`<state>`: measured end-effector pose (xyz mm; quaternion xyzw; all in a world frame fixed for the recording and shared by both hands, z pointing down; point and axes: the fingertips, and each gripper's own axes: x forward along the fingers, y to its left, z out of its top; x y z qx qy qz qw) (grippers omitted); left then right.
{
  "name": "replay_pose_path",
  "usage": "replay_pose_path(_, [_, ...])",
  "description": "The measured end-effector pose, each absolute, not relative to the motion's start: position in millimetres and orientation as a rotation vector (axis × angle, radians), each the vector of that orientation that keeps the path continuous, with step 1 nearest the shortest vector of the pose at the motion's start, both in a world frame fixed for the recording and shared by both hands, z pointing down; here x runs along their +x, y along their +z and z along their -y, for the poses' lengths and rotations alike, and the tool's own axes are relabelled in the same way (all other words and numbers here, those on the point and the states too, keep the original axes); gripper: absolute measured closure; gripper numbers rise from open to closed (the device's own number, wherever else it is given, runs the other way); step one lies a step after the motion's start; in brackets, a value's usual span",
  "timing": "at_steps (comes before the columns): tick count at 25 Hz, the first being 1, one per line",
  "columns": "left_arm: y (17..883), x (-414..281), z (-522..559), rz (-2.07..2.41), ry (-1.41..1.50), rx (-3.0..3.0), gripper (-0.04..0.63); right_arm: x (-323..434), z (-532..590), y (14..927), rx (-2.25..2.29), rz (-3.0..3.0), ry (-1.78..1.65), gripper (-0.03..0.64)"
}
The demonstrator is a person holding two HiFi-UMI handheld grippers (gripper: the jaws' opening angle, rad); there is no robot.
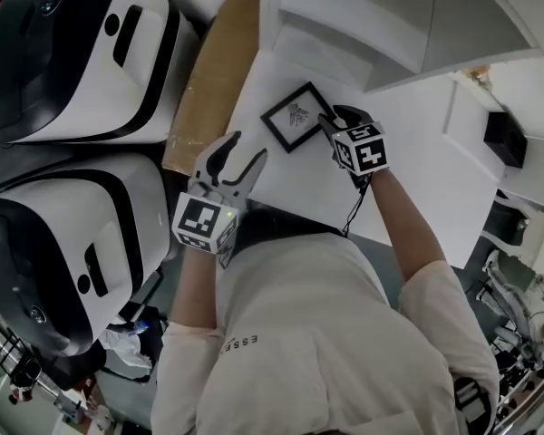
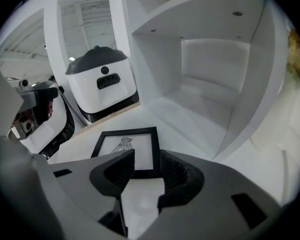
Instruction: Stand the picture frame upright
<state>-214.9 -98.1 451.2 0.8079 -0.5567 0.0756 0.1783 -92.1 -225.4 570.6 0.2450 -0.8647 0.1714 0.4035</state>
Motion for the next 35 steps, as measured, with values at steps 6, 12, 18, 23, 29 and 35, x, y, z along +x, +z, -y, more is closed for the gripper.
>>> replay_pose_path(6, [465.4,-210.6,101.8,1.569,0.249,2.256,0.393,-93.9,241.4,595.5,0.595,2.08,0.464,0.449])
replay_pose_path(12, [466.5,-204.9,102.4,1.558,0.275,2.274,0.393,-93.0,243.1,607.2,0.582,2.011,0.565,0.479])
replay_pose_path(18, [464.6,-202.5,101.0,1.545,0.281,2.283,0.393,-90.0,240.8,607.8,0.583,2.009,0.621,0.505])
replay_pose_path(23, [466.6,-202.0,98.1,1.522,0.291,2.284,0.393,-81.9,233.2,608.6,0.62,2.001,0.681,0.529])
replay_pose_path(29, [485.8,-192.4,88.3,1.448,0.321,2.265,0.393,-69.4,212.7,608.4,0.671,1.99,0.701,0.535])
replay_pose_path(35, [488.6,-178.8,76.9,1.387,0.344,2.304,0.393,-46.0,189.6,608.7,0.745,1.973,0.741,0.537])
